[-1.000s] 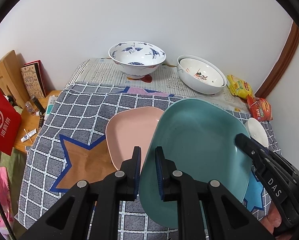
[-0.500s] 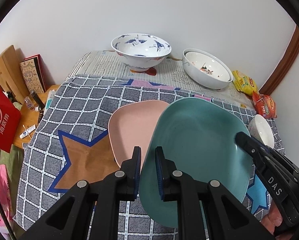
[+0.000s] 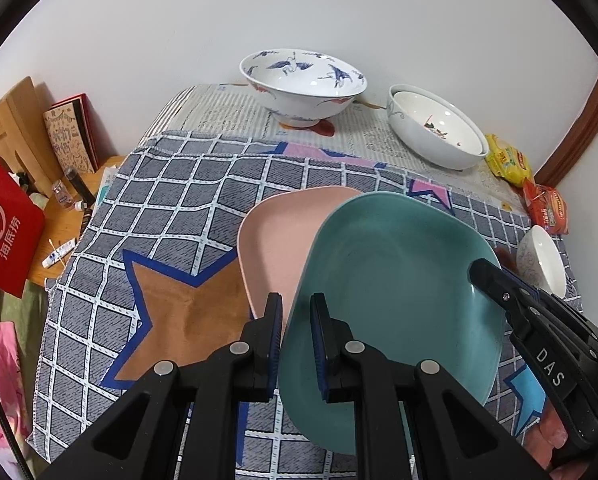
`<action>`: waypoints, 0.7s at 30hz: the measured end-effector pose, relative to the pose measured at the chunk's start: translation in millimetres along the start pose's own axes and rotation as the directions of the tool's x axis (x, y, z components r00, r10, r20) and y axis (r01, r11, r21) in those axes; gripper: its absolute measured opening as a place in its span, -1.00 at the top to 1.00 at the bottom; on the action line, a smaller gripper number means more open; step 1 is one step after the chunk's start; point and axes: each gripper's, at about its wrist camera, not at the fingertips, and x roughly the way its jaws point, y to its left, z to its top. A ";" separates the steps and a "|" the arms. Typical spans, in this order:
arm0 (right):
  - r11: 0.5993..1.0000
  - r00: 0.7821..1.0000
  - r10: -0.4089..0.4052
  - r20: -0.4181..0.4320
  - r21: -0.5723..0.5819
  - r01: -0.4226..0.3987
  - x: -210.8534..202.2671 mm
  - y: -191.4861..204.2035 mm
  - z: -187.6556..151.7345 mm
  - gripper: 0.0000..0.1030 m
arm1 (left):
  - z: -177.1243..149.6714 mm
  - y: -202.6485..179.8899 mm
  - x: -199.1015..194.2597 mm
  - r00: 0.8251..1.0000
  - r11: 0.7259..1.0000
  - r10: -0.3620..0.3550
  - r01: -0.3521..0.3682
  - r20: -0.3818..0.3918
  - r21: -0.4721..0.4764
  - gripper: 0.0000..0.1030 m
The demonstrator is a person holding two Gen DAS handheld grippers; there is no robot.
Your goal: Organize plates and bowls
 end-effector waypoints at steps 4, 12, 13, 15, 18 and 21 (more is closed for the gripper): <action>1.000 1.000 0.000 -0.017 -0.007 0.000 9.1 2.5 -1.9 0.85 | 0.4 3.2 8.2 1.000 1.000 0.009 -0.009 -0.014 -0.002 0.73; 1.000 0.997 -0.002 -0.072 -0.016 0.001 32.4 1.2 -2.7 0.84 | 3.1 5.1 25.9 0.999 1.000 0.029 -0.029 -0.042 0.002 0.73; 1.000 0.997 -0.002 -0.076 -0.017 0.000 35.0 1.0 -2.4 0.84 | 3.6 5.3 27.1 0.999 1.000 0.030 -0.030 -0.043 0.001 0.73; 1.000 0.997 -0.001 -0.080 -0.018 -0.001 38.1 1.4 -1.3 0.84 | 5.6 5.8 29.5 0.998 0.999 0.035 -0.034 -0.045 0.001 0.73; 1.000 0.996 0.001 -0.085 -0.024 -0.003 42.8 2.4 1.8 0.84 | 9.6 7.9 31.4 0.998 0.999 0.034 -0.035 -0.043 -0.010 0.73; 0.999 0.996 0.000 -0.084 -0.035 -0.003 46.6 5.0 6.4 0.84 | 14.7 9.6 32.3 0.998 0.999 0.039 -0.040 -0.039 -0.016 0.73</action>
